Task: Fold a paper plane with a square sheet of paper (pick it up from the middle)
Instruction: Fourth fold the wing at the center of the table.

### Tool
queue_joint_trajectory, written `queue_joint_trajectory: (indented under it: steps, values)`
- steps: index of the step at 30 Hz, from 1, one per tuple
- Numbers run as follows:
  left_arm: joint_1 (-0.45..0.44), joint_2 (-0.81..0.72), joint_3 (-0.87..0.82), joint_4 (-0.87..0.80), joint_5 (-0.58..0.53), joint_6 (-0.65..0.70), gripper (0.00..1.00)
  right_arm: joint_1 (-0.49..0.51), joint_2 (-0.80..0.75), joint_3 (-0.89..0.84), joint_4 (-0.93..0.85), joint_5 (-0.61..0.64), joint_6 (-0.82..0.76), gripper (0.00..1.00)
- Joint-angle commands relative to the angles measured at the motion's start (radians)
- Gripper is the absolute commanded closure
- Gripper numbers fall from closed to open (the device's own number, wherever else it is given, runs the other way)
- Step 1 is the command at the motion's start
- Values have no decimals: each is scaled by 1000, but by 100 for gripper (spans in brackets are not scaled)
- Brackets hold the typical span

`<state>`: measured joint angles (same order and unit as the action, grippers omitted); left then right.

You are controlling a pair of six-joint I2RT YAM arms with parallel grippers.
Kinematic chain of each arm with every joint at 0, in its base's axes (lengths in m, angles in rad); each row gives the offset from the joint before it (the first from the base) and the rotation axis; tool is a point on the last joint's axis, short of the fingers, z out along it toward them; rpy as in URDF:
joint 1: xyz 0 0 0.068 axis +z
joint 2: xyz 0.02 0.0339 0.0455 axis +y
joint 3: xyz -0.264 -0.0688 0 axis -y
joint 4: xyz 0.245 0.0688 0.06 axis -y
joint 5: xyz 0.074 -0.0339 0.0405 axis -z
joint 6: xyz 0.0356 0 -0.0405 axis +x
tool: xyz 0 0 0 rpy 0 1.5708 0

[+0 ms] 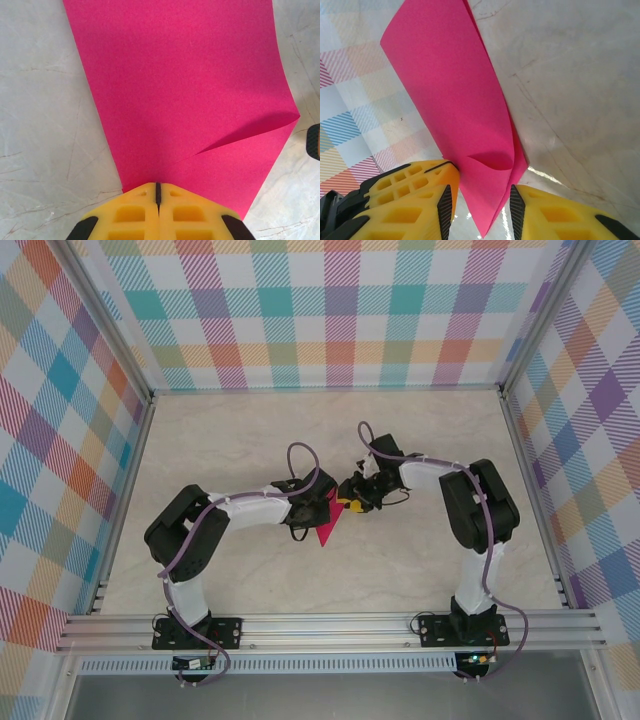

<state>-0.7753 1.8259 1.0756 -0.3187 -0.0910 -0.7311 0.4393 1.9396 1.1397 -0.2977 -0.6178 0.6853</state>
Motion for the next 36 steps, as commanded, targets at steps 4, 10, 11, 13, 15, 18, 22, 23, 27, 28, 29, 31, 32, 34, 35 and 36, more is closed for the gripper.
queue_joint_trajectory:
  steps: [4,10,11,13,15,18,22,23,27,28,29,31,32,34,35,36]
  values:
    - [15,-33,-40,-13,-16,-22,100,8,31,35,-74,15,-32,60]
    - [15,-37,-42,-8,-14,-21,100,16,47,45,-74,-3,-47,61]
    - [15,-38,-42,-7,-12,-22,100,19,47,47,-67,-16,-50,61]
    - [15,-44,-45,-4,-11,-23,100,22,49,48,-57,-36,-53,63]
    - [15,-53,-49,1,-11,-25,100,26,53,53,-60,-38,-54,64]
    - [15,-66,-52,3,-11,-24,100,31,61,64,-70,-32,-55,65]
    - [15,-64,-55,0,-13,-24,100,35,65,75,-95,-3,-58,65]
    - [16,-62,-55,0,-12,-25,100,36,64,75,-95,6,-55,65]
    - [15,-55,-57,-2,-9,-24,100,38,70,74,-94,10,-51,65]
    - [15,-56,-58,-2,-9,-24,100,39,72,75,-91,4,-51,65]
    - [15,-58,-58,-2,-10,-24,100,40,75,75,-83,-8,-53,65]
    - [15,-61,-57,-2,-9,-23,100,41,78,74,-57,-52,-65,65]
    - [16,-61,-56,-3,-9,-24,100,42,79,74,-44,-74,-73,65]
    - [16,-63,-52,-6,-9,-22,100,43,81,79,-32,-107,-92,68]
    - [17,-66,-49,-9,-8,-20,100,42,83,84,-37,-109,-101,69]
    - [16,-67,-46,-13,-7,-18,100,44,86,88,-42,-109,-108,69]
